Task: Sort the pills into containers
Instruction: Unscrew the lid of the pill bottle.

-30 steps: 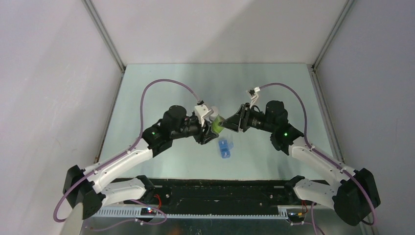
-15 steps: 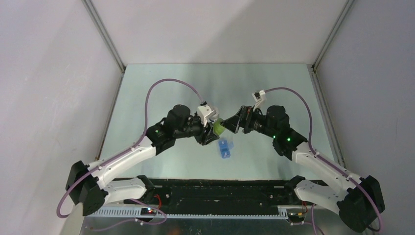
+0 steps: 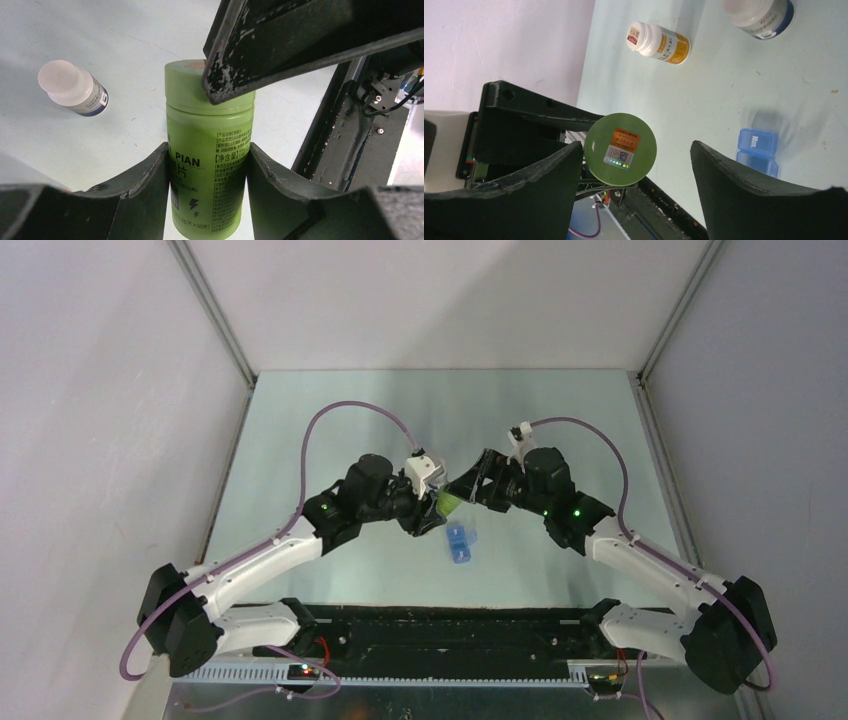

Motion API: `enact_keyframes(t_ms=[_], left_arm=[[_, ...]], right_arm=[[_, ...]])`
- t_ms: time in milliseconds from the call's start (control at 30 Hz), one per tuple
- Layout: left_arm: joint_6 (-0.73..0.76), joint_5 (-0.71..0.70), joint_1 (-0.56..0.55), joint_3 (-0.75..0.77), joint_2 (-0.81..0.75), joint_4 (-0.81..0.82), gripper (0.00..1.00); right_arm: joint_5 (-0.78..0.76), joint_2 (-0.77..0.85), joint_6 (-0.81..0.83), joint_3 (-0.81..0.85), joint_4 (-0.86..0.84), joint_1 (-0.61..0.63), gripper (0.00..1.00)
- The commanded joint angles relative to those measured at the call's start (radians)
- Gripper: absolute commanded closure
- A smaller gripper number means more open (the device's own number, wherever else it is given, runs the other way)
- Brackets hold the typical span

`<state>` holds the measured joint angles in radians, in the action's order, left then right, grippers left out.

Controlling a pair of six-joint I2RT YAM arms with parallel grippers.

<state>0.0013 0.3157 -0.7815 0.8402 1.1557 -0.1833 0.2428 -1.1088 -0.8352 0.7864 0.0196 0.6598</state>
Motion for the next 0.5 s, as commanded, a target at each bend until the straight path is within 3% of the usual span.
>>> enact_keyframes(t_ms=[0, 133, 300, 367, 467], left_arm=[[0.016, -0.015, -0.005, 0.051, -0.008, 0.053, 1.0], [0.008, -0.017, -0.005, 0.05, -0.006, 0.064, 1.0], [-0.033, -0.003, -0.005, 0.039, -0.006, 0.094, 1.0], [-0.057, 0.014, -0.005, 0.038, -0.006, 0.105, 1.0], [-0.075, 0.046, -0.006, 0.044, -0.009, 0.108, 1.0]], right_arm=[[-0.024, -0.028, -0.054, 0.062, -0.009, 0.02, 0.2], [-0.006, -0.043, -0.056, 0.069, -0.01, 0.024, 0.36], [0.107, -0.032, 0.017, 0.075, -0.01, -0.045, 0.71], [0.185, -0.019, 0.098, 0.075, -0.043, -0.073, 0.76], [0.422, -0.009, 0.294, 0.066, -0.069, -0.11, 0.76]])
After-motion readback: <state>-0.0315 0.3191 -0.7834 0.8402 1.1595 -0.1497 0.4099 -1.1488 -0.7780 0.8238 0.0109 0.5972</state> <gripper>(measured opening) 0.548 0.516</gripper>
